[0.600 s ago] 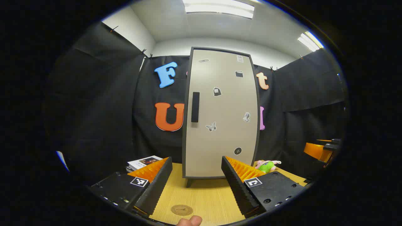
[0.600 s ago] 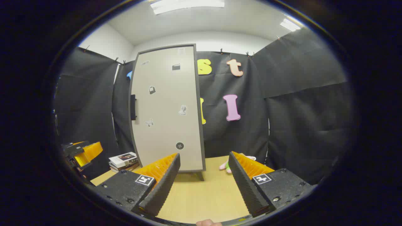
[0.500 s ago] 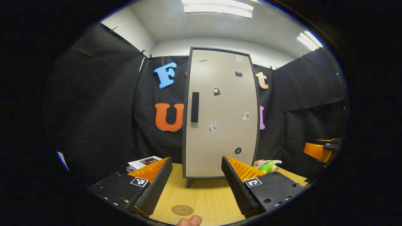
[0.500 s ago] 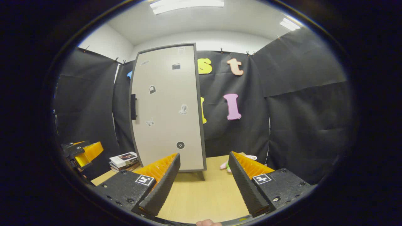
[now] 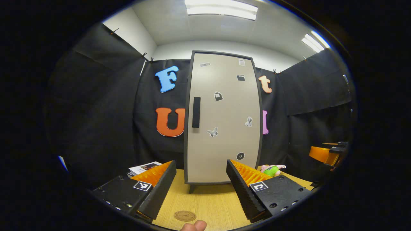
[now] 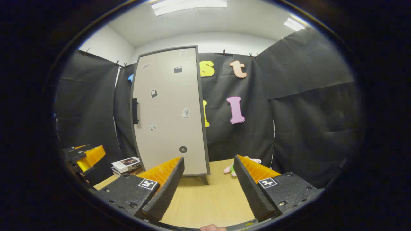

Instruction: Open the cabinet door with the right hand, grasp the bottle in the cabinet with the left hand and place it on the coaster, then close the cabinet door with the right hand.

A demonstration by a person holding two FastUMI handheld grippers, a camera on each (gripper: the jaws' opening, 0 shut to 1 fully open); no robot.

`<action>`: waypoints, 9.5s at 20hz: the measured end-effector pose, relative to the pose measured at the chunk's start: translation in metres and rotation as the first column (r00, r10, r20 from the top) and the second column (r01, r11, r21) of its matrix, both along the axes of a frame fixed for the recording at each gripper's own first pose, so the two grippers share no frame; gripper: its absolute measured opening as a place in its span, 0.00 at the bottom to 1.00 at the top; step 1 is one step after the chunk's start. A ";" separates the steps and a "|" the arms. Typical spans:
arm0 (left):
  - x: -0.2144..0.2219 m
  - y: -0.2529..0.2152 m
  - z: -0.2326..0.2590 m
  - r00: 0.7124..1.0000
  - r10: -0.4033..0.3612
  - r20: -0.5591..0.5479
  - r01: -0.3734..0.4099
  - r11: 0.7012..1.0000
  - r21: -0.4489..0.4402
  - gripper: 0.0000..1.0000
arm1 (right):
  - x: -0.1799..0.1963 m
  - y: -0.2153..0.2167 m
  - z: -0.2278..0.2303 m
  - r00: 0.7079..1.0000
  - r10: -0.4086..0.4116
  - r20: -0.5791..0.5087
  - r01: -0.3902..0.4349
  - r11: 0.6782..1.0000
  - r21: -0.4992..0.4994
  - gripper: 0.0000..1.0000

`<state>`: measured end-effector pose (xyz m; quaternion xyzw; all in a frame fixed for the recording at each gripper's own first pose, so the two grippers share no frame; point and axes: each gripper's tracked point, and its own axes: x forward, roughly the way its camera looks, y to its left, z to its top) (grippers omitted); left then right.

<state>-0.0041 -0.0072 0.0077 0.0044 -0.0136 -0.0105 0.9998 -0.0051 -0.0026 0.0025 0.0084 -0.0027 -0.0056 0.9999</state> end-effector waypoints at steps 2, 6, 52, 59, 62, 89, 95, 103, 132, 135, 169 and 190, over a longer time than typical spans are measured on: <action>-0.001 0.000 0.002 1.000 0.003 0.004 -0.003 1.000 0.003 0.95 | -0.002 0.001 0.000 1.000 0.003 -0.003 -0.003 1.000 -0.001 0.94; -0.005 -0.001 0.004 1.000 0.000 0.009 0.000 1.000 0.010 0.95 | 0.010 0.015 0.011 0.998 0.058 0.003 -0.058 0.997 -0.055 0.94; -0.034 0.062 0.006 0.991 0.132 0.011 -0.132 0.990 0.038 0.95 | 0.301 0.365 0.085 0.903 0.425 -0.056 -0.428 0.890 -0.155 0.29; -0.031 0.068 0.000 0.990 0.142 0.001 -0.142 0.990 0.025 0.95 | 0.252 0.362 0.086 0.875 0.480 -0.061 -0.483 0.861 -0.157 0.28; -0.032 0.068 -0.005 0.990 0.138 -0.003 -0.138 0.990 0.020 0.95 | 0.219 0.346 0.090 0.850 0.521 -0.075 -0.526 0.840 -0.135 0.29; -0.041 -0.061 -0.010 0.987 -0.158 -0.026 0.158 0.987 -0.001 0.95 | 0.038 0.073 0.120 0.954 0.294 -0.056 -0.298 0.948 -0.111 0.16; -0.040 -0.065 -0.011 0.987 -0.160 -0.033 0.159 0.987 -0.008 0.95 | 0.043 0.030 0.124 0.980 0.195 -0.044 -0.199 0.972 -0.125 0.11; -0.036 -0.068 -0.016 0.986 -0.157 -0.048 0.157 0.988 -0.005 0.95 | 0.047 -0.005 0.130 0.983 0.184 -0.016 -0.185 0.981 -0.063 0.10; 0.275 -0.029 0.051 0.997 -0.064 0.052 0.059 0.993 0.101 0.97 | 0.046 -0.066 0.122 0.995 0.078 0.066 -0.081 0.996 0.040 0.77; 0.317 -0.019 0.039 0.999 -0.011 0.038 0.008 0.996 0.086 0.97 | 0.041 -0.071 0.125 0.995 0.060 0.078 -0.062 0.998 0.026 0.77; 0.158 0.045 -0.015 0.993 0.078 0.092 -0.086 0.992 0.095 0.76 | 0.042 -0.077 0.111 0.998 0.023 0.061 -0.026 0.999 0.048 0.77; 0.088 0.054 -0.242 0.963 0.249 -0.106 -0.229 0.958 0.170 0.76 | 0.042 -0.078 0.117 0.998 -0.031 0.062 0.030 0.999 0.017 0.78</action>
